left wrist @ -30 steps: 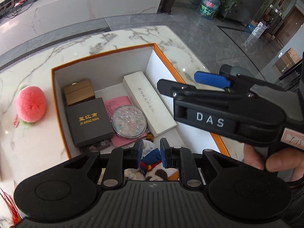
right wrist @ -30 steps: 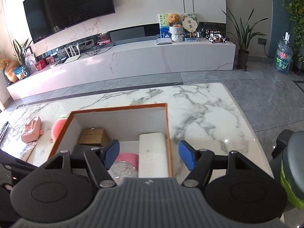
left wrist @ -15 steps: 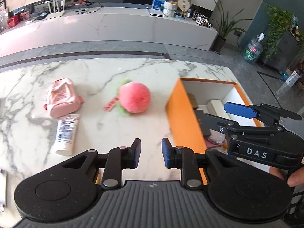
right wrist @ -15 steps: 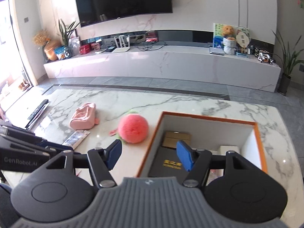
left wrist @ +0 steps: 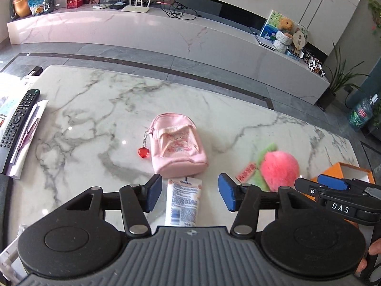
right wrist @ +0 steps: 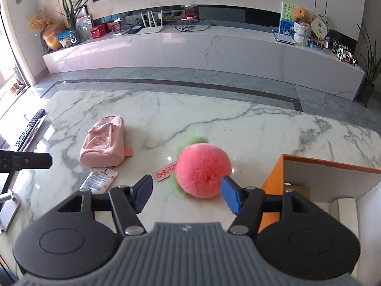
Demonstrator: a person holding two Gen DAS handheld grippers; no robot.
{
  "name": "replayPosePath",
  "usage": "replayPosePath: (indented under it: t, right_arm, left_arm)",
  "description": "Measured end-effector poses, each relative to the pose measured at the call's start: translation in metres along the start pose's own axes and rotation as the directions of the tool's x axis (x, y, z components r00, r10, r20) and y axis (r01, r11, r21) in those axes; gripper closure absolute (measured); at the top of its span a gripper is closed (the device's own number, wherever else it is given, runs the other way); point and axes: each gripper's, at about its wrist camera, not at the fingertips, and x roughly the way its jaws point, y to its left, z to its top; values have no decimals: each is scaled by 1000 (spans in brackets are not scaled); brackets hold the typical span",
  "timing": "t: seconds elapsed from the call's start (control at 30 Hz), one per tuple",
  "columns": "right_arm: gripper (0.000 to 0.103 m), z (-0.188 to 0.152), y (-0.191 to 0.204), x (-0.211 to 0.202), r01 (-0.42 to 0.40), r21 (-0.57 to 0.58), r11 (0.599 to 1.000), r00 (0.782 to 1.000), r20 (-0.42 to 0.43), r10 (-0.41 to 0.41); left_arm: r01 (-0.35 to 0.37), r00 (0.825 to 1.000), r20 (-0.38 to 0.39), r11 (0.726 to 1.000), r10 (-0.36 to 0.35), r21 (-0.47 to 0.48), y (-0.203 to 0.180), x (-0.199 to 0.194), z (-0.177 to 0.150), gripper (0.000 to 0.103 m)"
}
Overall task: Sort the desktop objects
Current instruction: 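Move the left tool to the pink pouch while right tool approaches the pink fluffy ball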
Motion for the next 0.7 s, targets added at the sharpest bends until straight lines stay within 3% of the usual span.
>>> replayPosePath:
  t: [0.07, 0.27, 0.47, 0.7]
  right_arm:
    - [34, 5, 1, 24, 33, 28, 999, 999, -12, -33]
    - [32, 14, 0, 80, 97, 62, 993, 993, -68, -92]
    - [29, 18, -5, 108, 119, 63, 991, 988, -110, -112]
    - [35, 14, -9, 122, 103, 65, 993, 985, -146, -92]
  left_arm:
    - [3, 1000, 13, 1000, -3, -13, 9, 18, 6, 30]
    - [1, 1000, 11, 995, 0, -95, 34, 73, 16, 29]
    - [11, 999, -32, 987, -17, -159, 45, 108, 16, 29]
    - [32, 999, -29, 976, -39, -215, 55, 122, 15, 29]
